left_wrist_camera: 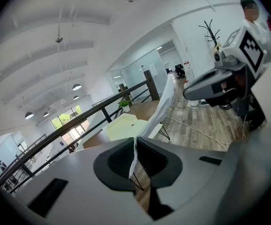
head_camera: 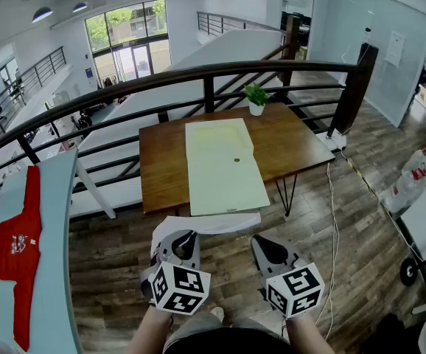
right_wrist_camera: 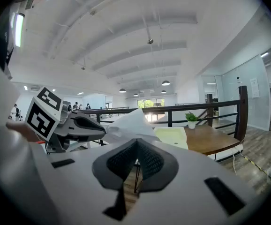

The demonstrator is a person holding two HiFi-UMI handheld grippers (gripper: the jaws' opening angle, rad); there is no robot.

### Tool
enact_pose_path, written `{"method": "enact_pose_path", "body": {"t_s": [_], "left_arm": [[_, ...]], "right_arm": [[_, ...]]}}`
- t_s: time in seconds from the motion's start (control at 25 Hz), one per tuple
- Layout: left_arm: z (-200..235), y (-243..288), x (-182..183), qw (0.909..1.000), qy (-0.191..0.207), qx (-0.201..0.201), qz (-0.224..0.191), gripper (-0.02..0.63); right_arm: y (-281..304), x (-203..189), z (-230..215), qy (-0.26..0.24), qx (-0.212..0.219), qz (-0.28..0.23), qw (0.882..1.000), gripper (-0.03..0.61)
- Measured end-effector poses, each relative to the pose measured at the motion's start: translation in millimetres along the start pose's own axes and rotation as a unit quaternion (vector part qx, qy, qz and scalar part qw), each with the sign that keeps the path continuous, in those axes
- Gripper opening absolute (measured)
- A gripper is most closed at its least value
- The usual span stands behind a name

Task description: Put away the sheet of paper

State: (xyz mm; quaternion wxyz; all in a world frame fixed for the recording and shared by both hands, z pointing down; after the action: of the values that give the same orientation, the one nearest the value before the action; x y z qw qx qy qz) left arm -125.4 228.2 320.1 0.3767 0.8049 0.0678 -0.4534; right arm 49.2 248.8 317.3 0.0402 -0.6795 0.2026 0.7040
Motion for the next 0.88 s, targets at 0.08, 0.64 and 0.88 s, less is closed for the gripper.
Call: {"method": "enact_pose_path", "body": {"t_s": [0.08, 0.64, 0.88], "left_arm": [[0.0, 0.9, -2.3, 1.0000, -0.004, 0.000, 0.002, 0.032], [-4.4, 9.1, 2.2, 0.9999, -0.011, -0.002, 0.006, 0.032], [-14.9, 9.3, 5.4, 0.9998, -0.020, 0.002, 0.007, 0.032]], "right_arm": [[0.0, -1.5, 0.2, 0.001, -0.004, -0.002, 1.000, 0.026], [-0.6, -7.9, -5.2, 0.008, 0.003, 0.001, 1.000, 0.026], [-4.8, -8.7, -8.8, 0.018, 0.018, -0.005, 1.000, 0.026]]}}
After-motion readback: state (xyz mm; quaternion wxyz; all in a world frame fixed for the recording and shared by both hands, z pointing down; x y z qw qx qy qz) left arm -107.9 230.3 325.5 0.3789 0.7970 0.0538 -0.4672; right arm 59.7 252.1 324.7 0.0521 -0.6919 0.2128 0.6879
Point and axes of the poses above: the fingertips, and each gripper's own axes: y forward along the fingers, z to its left, x out of its top, the point moved 5 cm from there along -y, backward along the fingers, and after that the axes turned 13 degrees about -x, right-handed, at the moved point
